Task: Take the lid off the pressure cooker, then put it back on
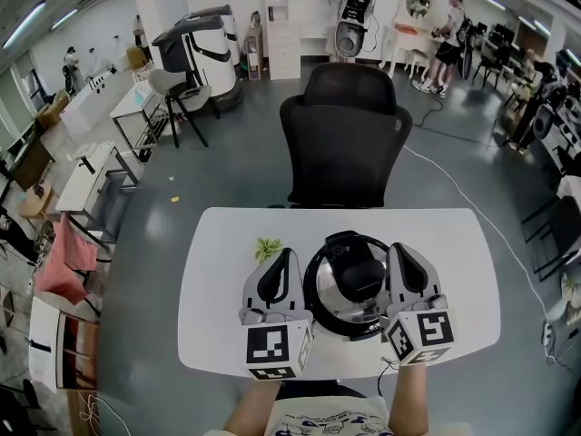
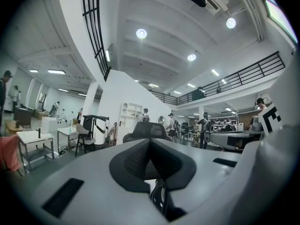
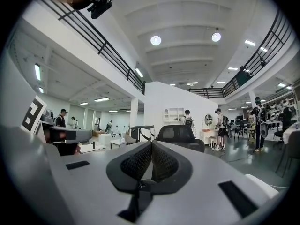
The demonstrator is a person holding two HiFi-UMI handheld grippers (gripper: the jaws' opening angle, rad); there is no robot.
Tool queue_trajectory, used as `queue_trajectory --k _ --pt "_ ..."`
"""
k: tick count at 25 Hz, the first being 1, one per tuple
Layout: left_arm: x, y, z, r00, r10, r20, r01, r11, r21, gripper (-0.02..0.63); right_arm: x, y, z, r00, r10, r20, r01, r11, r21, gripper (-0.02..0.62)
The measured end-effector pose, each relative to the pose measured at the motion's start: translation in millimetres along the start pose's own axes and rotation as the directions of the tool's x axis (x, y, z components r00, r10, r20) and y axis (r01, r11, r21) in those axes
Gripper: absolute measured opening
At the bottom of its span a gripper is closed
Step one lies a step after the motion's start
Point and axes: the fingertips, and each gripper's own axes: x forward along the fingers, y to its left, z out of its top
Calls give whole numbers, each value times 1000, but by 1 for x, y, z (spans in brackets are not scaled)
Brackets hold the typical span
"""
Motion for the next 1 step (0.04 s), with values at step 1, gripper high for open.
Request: queue_trajectory --k 1 --pt "-1 0 1 1000 -1 -1 1 1000 -1 13 -1 1 1 1000 1 -1 -1 1000 1 11"
